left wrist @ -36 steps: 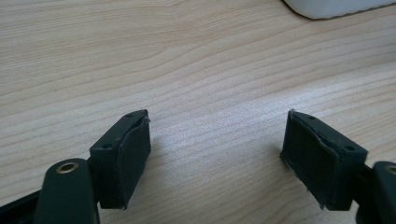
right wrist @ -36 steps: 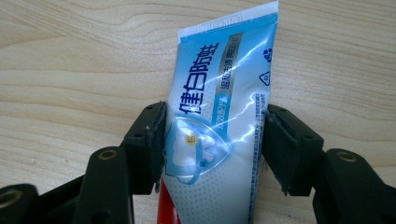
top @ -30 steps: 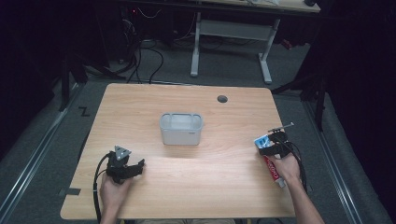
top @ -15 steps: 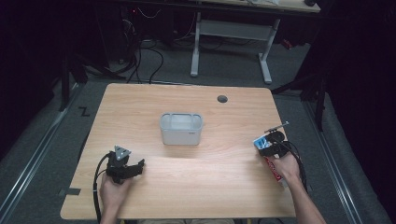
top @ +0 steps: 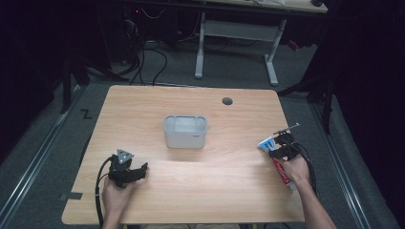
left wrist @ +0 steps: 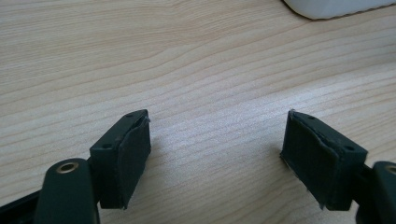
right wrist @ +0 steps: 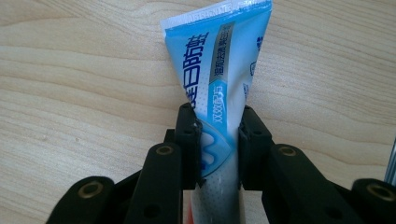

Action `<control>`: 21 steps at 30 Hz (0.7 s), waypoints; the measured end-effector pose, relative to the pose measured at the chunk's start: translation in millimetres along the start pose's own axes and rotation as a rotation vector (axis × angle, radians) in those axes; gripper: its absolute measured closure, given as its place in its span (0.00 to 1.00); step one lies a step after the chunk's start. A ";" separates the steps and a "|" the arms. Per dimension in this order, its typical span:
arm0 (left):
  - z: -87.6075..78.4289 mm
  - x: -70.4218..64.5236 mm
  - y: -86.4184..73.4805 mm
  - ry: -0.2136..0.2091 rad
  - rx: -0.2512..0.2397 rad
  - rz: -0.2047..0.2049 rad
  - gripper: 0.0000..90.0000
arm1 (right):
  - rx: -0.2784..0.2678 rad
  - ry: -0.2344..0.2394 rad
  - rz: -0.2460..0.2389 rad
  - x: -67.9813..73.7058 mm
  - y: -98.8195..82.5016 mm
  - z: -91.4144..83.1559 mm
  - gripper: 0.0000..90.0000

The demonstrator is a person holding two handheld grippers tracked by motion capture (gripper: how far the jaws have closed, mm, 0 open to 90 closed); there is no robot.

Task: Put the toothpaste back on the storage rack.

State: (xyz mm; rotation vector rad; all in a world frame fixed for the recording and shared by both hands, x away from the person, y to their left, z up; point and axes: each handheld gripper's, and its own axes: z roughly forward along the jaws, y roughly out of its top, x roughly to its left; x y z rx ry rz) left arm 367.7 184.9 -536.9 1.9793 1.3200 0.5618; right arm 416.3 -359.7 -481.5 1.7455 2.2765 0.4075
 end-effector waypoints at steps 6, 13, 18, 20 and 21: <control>0.1 -0.2 0.0 0.002 0.000 0.000 0.26 | -0.018 0.013 0.005 -1.3 -1.4 -4.2 0.83; 0.2 -0.2 0.1 0.002 0.000 0.001 0.26 | -0.088 0.052 0.019 -4.3 -5.3 -20.7 0.83; 0.2 -0.2 0.1 0.002 0.000 0.000 0.26 | -0.140 0.079 0.005 -3.6 -8.1 -33.0 0.83; 0.3 -0.2 0.1 0.002 0.000 0.000 0.26 | -0.156 0.085 -0.004 -2.4 -8.7 -38.8 0.83; 0.3 -0.2 0.1 0.002 0.000 0.000 0.26 | -0.162 0.089 -0.004 -1.9 -8.8 -40.7 0.83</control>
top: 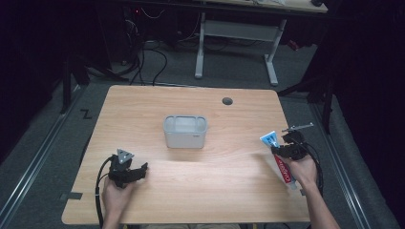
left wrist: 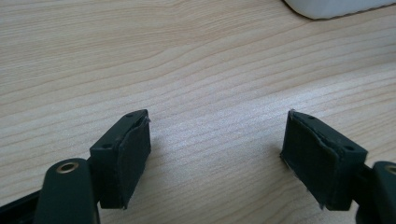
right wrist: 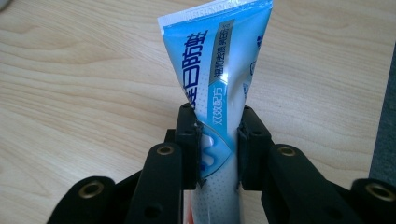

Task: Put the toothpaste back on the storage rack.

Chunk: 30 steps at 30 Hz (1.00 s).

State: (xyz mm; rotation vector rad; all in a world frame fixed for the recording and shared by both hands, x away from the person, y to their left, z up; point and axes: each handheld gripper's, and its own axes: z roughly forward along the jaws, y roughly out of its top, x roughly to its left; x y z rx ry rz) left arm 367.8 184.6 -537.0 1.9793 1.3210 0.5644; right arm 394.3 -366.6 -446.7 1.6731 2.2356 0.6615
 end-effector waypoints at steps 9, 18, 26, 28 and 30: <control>0.0 0.0 0.0 0.000 0.000 0.000 0.26 | -0.081 0.049 -0.043 13.1 3.8 -18.2 0.82; 0.0 0.0 0.0 0.000 0.000 0.000 0.26 | -0.123 0.080 -0.092 28.2 8.5 -23.6 0.82; 0.0 0.0 0.0 0.000 0.000 0.000 0.26 | -0.153 0.080 -0.143 43.2 13.8 -26.3 0.82; 0.0 0.0 0.0 0.000 0.000 0.000 0.26 | -0.152 0.082 -0.161 46.0 14.6 -25.9 0.82; 0.0 0.0 0.0 0.000 0.000 0.000 0.26 | -0.157 0.099 -0.170 47.7 15.0 -25.8 0.82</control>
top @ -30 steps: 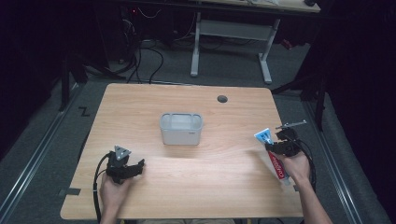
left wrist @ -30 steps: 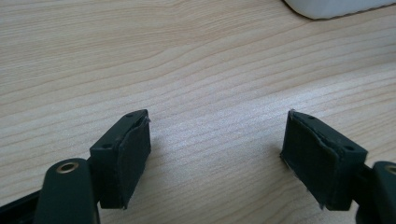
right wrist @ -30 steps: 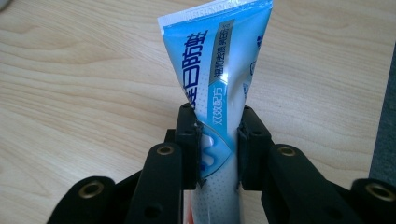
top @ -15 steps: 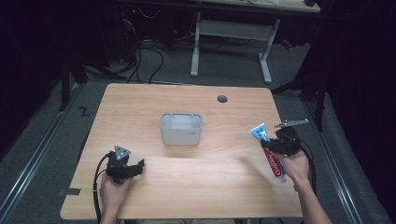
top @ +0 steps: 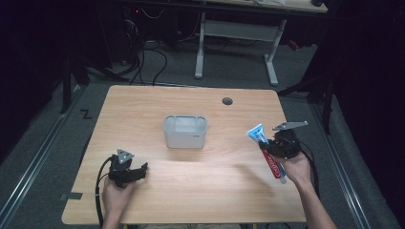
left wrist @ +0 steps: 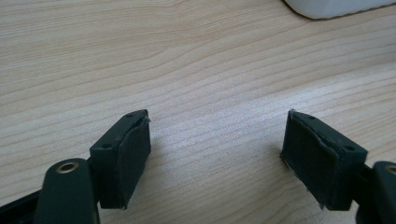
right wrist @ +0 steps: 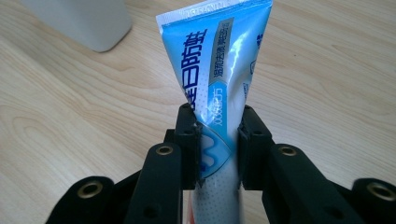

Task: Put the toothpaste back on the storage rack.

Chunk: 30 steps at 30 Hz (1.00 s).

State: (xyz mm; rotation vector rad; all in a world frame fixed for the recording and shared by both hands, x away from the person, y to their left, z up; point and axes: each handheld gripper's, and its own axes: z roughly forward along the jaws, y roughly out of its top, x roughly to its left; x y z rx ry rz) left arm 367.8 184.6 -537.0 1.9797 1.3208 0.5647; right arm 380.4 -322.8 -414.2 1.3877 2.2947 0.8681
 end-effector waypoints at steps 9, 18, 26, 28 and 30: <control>0.0 0.0 0.0 0.000 0.000 0.000 0.26 | -0.066 0.055 0.000 4.2 6.2 -3.1 0.82; 0.1 -0.1 0.0 0.000 0.000 0.000 0.26 | -0.125 0.079 -0.031 15.2 16.6 -7.6 0.82; 0.1 -0.1 0.1 0.000 0.000 0.001 0.26 | -0.153 0.107 -0.040 25.8 26.2 -5.2 0.81; 0.2 -0.1 0.1 0.000 0.000 0.001 0.26 | -0.160 0.113 -0.046 26.3 27.7 -4.6 0.81; 0.2 -0.2 0.2 0.000 0.000 0.002 0.26 | -0.168 0.119 -0.052 28.8 30.9 -3.8 0.81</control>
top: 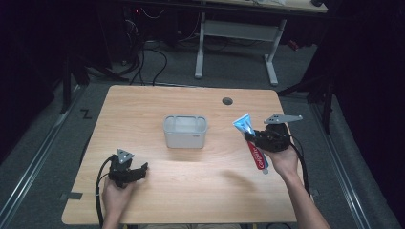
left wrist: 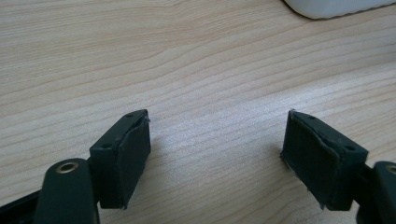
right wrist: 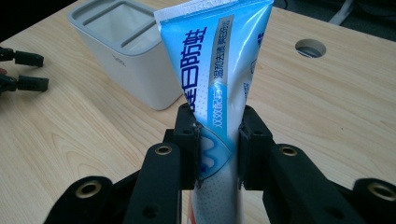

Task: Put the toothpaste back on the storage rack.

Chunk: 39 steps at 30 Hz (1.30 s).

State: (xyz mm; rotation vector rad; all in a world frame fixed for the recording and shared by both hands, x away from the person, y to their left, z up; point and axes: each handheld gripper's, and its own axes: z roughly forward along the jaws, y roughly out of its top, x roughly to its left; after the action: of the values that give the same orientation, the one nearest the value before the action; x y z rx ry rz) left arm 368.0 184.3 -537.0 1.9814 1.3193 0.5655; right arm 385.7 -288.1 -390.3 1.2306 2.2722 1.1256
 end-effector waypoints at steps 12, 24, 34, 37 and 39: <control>0.2 0.0 0.3 -0.003 0.001 0.002 0.26 | -0.031 0.047 -0.027 15.1 18.3 12.9 0.81; 0.2 -0.1 0.3 -0.003 0.001 0.002 0.26 | -0.106 0.114 -0.047 32.9 44.2 26.6 0.81; 0.2 -0.1 0.3 -0.003 0.001 0.003 0.26 | -0.121 0.149 -0.042 41.2 49.5 43.2 0.81; 0.2 -0.1 0.3 -0.003 0.001 0.003 0.26 | -0.128 0.154 -0.044 43.3 52.7 47.8 0.81; 0.2 -0.1 0.3 -0.003 0.001 0.003 0.26 | -0.132 0.158 -0.043 44.1 53.7 49.3 0.81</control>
State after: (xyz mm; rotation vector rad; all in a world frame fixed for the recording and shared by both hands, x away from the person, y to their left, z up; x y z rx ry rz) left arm 368.3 184.0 -536.9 1.9850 1.3153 0.5635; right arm 419.6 -211.1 -376.9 1.0717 2.2825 1.3762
